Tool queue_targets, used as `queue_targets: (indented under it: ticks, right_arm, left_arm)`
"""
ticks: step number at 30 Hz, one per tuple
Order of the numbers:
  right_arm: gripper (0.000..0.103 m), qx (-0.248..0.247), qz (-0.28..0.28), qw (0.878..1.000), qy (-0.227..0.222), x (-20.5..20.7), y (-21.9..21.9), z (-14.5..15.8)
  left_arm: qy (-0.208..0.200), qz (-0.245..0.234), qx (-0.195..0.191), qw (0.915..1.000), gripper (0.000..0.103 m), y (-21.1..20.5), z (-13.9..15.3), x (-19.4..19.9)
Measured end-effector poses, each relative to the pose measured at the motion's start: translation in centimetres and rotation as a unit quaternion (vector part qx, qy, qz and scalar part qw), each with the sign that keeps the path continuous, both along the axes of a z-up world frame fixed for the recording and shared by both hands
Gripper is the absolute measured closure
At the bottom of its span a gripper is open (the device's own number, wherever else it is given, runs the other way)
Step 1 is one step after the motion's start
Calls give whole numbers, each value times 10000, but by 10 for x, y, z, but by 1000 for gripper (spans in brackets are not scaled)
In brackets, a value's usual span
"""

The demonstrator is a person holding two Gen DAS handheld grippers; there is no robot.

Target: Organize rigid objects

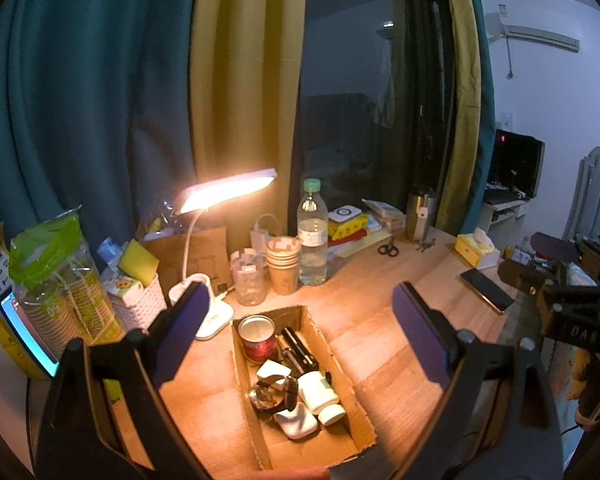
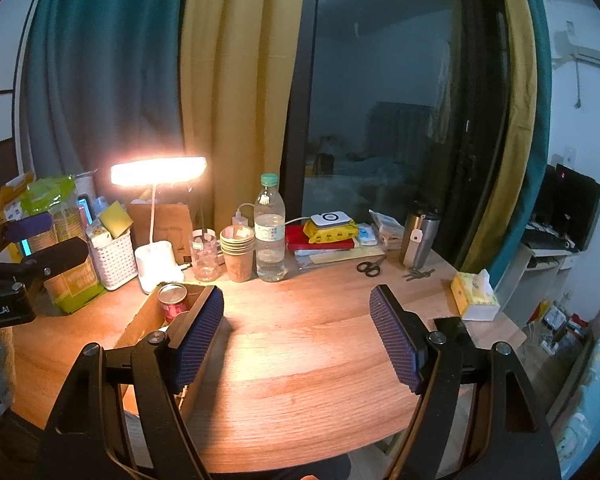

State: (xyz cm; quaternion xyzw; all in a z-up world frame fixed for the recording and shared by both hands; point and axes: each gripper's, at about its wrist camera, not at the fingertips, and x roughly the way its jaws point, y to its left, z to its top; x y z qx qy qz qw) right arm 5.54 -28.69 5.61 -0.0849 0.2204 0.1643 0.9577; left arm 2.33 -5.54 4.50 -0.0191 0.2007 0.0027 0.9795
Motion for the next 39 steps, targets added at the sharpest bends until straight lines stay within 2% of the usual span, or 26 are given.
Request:
queue_targets:
  ticks: [39]
  right_arm:
    - [24,-21,52,9999,91,5,-2,-7]
  left_arm:
    - [61,26,92,9999,9,1,-5,4]
